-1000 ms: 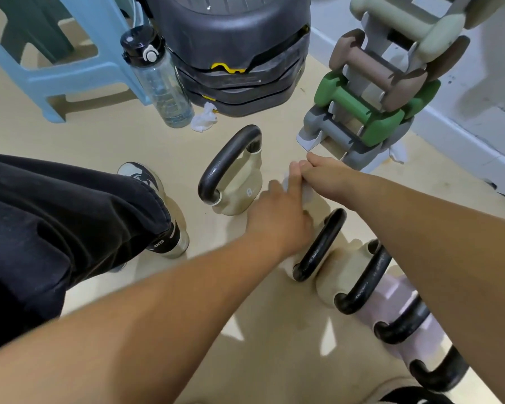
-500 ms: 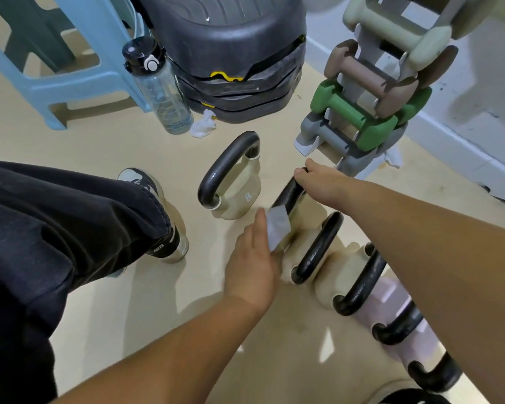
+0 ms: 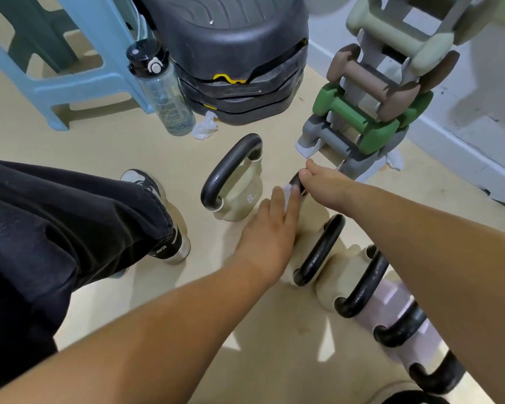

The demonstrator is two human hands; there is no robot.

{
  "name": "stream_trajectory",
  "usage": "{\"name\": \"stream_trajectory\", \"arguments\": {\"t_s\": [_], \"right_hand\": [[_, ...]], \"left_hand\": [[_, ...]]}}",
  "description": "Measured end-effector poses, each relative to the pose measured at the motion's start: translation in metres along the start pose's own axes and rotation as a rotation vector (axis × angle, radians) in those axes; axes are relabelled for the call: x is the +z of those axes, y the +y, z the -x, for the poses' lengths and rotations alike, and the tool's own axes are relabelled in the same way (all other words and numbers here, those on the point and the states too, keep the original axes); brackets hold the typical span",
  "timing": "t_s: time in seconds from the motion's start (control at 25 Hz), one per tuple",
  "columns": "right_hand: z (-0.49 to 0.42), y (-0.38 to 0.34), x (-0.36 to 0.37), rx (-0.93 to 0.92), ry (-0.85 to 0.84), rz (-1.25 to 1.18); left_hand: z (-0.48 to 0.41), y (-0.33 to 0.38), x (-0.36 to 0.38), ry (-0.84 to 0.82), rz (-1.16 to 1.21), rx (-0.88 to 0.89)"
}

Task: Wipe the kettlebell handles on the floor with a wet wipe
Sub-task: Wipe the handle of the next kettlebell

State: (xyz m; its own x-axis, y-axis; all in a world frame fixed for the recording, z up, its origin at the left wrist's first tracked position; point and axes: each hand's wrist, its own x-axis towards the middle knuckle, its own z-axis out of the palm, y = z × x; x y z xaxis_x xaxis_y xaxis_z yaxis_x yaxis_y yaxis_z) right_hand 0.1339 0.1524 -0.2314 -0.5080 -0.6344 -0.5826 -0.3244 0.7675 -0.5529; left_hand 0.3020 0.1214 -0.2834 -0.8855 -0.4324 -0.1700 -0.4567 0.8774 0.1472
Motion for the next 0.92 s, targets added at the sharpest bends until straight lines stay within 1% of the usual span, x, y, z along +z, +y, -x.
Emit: {"name": "stream_trajectory", "arguments": {"t_s": [0.08,0.16,0.24,0.28,0.36,0.44,0.56,0.6,0.64,0.72,0.76,0.8,0.84,0.92], "right_hand": [[0.005,-0.004,0.003,0.019,0.005,0.046],[0.005,-0.006,0.007,-0.017,0.048,0.127],[0.005,-0.005,0.009,-0.038,0.125,0.168],[0.005,-0.003,0.009,-0.046,0.138,0.181],[0.004,-0.001,0.009,-0.062,0.109,0.186],[0.007,0.002,0.007,-0.065,0.11,0.14],[0.007,0.006,0.009,-0.051,0.127,0.117],[0.005,0.008,0.009,-0.055,0.121,0.119],[0.003,0.009,0.01,-0.061,0.115,0.108],[-0.005,0.014,0.008,-0.082,0.108,0.068],[-0.009,0.017,0.007,-0.088,0.106,0.06],[-0.014,0.019,0.007,-0.095,0.1,0.063],[-0.017,0.021,0.007,-0.102,0.099,0.065],[-0.021,0.022,0.008,-0.11,0.1,0.047]], "left_hand": [[0.035,-0.011,0.014,-0.014,0.147,0.048],[0.048,-0.017,0.019,-0.044,0.169,0.041],[0.032,-0.011,0.005,-0.018,0.225,0.028],[0.019,-0.005,-0.009,0.012,0.302,0.013],[-0.002,0.003,-0.03,0.083,0.502,-0.022],[-0.011,-0.002,-0.03,0.137,0.672,-0.115],[-0.005,-0.017,-0.014,0.092,0.924,-0.366],[-0.004,-0.017,-0.009,0.05,0.917,-0.415],[-0.004,-0.013,-0.007,0.004,0.828,-0.421],[-0.014,-0.003,-0.008,-0.025,0.58,-0.382],[-0.024,0.001,-0.016,-0.036,0.506,-0.347],[-0.037,0.002,-0.024,-0.079,0.495,-0.299],[-0.052,0.002,-0.032,-0.144,0.547,-0.256],[-0.077,-0.007,-0.041,-0.29,0.727,-0.242]]}}
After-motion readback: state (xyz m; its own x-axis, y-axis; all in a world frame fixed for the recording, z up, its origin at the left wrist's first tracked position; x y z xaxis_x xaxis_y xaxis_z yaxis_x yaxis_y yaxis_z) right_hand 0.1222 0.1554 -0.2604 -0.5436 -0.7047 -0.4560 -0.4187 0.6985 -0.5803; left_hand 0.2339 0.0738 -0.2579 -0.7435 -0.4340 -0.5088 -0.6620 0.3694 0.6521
